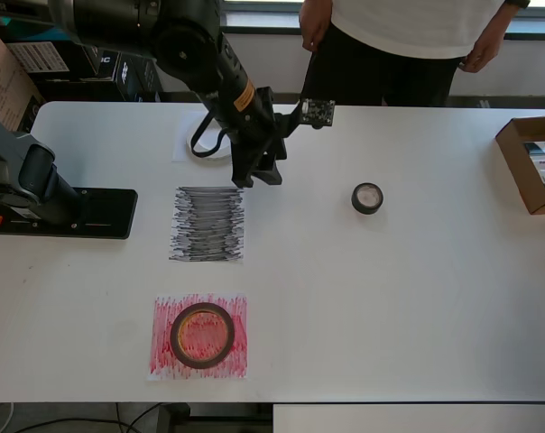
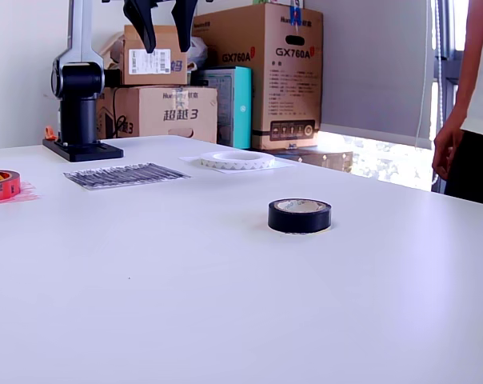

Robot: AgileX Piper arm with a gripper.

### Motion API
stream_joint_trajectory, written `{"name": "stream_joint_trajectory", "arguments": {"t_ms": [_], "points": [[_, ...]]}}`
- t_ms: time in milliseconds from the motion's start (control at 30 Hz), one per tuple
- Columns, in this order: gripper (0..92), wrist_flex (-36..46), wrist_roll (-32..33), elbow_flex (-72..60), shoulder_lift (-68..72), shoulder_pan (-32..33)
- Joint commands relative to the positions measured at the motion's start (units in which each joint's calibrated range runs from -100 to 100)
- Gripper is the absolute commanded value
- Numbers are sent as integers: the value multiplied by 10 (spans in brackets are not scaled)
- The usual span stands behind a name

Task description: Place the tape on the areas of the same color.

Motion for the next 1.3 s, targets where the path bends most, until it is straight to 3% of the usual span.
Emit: {"name": "stream_joint_trajectory", "arguments": {"t_ms": [0, 400, 900, 1267], "points": [[520, 24, 8, -119, 43, 0], [520, 65, 15, -311, 166, -14], [520, 59, 1, -343, 268, 5], [520, 54, 32, -412, 384, 20]]}}
